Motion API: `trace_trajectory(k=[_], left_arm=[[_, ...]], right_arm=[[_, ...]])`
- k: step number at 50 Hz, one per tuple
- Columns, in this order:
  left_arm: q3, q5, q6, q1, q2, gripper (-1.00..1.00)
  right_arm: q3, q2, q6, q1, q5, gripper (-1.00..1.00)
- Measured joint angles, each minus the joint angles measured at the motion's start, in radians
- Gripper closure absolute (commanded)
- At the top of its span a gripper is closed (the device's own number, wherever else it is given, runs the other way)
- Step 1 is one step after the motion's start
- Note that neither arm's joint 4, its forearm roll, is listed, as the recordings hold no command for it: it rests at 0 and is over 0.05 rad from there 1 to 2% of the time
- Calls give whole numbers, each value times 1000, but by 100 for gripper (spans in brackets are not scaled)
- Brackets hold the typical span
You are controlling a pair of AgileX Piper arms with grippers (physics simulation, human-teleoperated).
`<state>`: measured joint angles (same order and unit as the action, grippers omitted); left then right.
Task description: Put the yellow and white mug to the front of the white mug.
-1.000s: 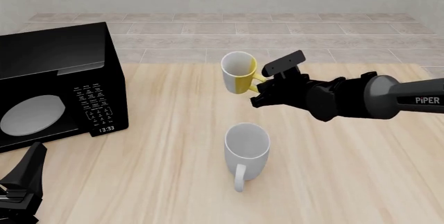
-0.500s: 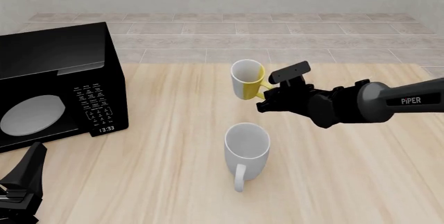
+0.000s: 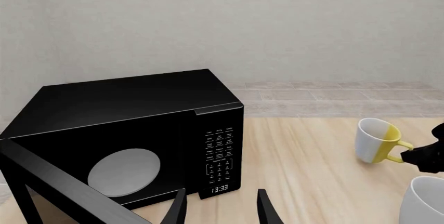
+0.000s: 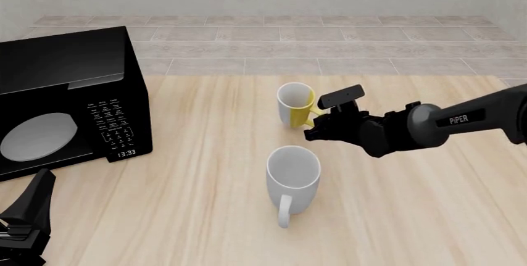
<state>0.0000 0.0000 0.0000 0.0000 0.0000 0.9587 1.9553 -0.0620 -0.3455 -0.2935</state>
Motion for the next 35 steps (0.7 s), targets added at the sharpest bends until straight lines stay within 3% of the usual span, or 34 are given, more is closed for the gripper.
trace_trajectory(k=[29, 30, 35], left_arm=[[0, 0, 0, 0, 0, -100], [0, 0, 0, 0, 0, -100], [0, 0, 0, 0, 0, -100]], right_arm=[[8, 44, 27, 10, -22, 100], [8, 44, 28, 10, -22, -100], [9, 53, 32, 10, -22, -100]])
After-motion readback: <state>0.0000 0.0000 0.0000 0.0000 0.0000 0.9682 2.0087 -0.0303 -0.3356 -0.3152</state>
